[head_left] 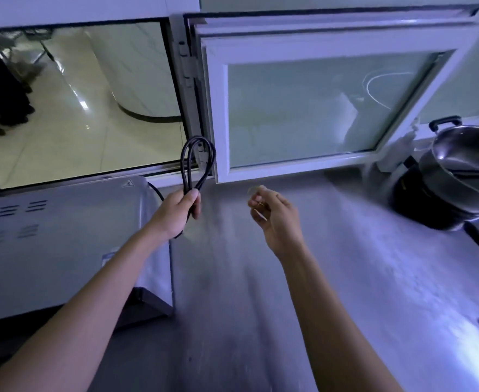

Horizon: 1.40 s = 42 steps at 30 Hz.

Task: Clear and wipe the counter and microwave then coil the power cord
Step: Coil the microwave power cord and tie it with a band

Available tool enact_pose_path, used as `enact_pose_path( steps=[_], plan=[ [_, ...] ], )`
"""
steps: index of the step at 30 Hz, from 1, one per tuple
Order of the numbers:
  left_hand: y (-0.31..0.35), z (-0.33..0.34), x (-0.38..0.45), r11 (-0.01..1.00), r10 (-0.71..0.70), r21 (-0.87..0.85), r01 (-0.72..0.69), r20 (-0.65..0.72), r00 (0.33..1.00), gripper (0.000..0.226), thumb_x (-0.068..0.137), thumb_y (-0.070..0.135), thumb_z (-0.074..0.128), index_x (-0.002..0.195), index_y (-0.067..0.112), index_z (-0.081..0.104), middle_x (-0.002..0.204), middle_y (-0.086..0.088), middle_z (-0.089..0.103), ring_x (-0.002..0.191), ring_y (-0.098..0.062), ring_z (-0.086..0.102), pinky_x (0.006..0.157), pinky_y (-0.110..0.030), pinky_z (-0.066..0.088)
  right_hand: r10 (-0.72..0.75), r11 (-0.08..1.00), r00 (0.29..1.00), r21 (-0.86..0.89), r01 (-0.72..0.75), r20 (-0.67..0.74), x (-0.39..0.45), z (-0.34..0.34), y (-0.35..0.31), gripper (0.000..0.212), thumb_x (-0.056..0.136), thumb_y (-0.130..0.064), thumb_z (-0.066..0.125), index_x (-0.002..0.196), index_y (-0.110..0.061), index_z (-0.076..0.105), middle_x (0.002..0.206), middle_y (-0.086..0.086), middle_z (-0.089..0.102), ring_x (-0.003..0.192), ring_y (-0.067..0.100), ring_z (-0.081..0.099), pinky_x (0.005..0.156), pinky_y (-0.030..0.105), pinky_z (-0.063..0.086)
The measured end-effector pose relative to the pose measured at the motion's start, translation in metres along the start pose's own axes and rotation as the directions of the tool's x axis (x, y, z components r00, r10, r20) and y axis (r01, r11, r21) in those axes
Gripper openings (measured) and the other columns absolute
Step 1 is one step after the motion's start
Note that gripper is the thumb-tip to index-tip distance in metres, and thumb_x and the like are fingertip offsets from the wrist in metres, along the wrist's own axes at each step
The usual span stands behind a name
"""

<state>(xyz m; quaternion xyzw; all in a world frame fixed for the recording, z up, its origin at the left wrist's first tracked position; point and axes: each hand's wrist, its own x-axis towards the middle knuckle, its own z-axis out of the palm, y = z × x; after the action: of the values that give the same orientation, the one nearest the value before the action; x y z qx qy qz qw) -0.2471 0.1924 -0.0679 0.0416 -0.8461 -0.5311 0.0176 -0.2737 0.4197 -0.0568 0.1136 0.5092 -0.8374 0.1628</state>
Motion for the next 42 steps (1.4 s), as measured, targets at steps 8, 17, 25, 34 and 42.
enact_pose_path(
  steps=[8,17,25,34,42],
  plan=[
    [-0.002,0.007,-0.006,0.999,-0.051,-0.005,0.051,-0.04,0.998,0.041,0.093,0.042,0.038,0.074,0.01,0.055,0.064,-0.001,0.06,0.072,-0.026,0.05,0.077,-0.038,0.04,0.092,0.992,0.995,0.079,-0.095,0.045,-0.011,-0.01,0.021,0.025,0.097,-0.028,0.058,0.075,-0.021,0.067,0.103,0.009,0.075,0.096,0.024,0.073,0.079,0.033,0.049],
    [-0.008,0.006,-0.01,0.994,-0.113,0.006,0.114,-0.047,0.992,0.037,0.092,0.045,0.039,0.077,0.017,0.057,0.065,0.005,0.062,0.075,-0.023,0.052,0.081,-0.038,0.042,0.113,0.966,0.985,0.216,-0.139,0.129,-0.012,-0.008,0.018,0.014,0.101,-0.023,0.048,0.095,-0.019,0.06,0.121,-0.001,0.072,0.111,0.021,0.07,0.077,0.033,0.042],
    [-0.01,0.008,-0.013,0.982,-0.118,0.152,0.115,0.014,0.993,0.051,0.095,0.047,0.035,0.077,0.006,0.058,0.075,-0.004,0.06,0.072,-0.022,0.051,0.065,-0.03,0.043,-0.119,0.987,0.985,-0.09,0.131,0.122,-0.008,-0.012,0.021,0.029,0.096,0.003,0.054,0.119,-0.009,0.067,0.116,0.0,0.071,0.093,0.028,0.075,0.061,0.026,0.053],
    [-0.017,0.007,-0.016,0.972,-0.123,0.213,0.103,0.082,0.989,0.046,0.107,0.031,0.036,0.079,0.001,0.056,0.078,-0.013,0.058,0.077,-0.028,0.05,0.074,-0.034,0.038,-0.174,0.923,0.966,-0.309,0.228,0.192,0.003,-0.004,0.005,0.041,0.089,-0.015,0.07,0.127,-0.029,0.065,0.12,-0.006,0.071,0.08,0.028,0.076,0.052,0.035,0.057],
    [-0.019,0.001,-0.015,0.968,-0.124,0.234,0.088,0.143,0.982,0.043,0.107,0.034,0.037,0.076,0.012,0.056,0.069,0.009,0.057,0.069,-0.013,0.049,0.072,-0.034,0.04,-0.157,0.732,0.936,-0.599,0.325,0.315,0.018,0.02,-0.032,0.065,0.075,-0.038,0.078,0.135,-0.044,0.056,0.137,-0.007,0.059,0.071,0.017,0.076,0.047,0.037,0.058]
  ],
)
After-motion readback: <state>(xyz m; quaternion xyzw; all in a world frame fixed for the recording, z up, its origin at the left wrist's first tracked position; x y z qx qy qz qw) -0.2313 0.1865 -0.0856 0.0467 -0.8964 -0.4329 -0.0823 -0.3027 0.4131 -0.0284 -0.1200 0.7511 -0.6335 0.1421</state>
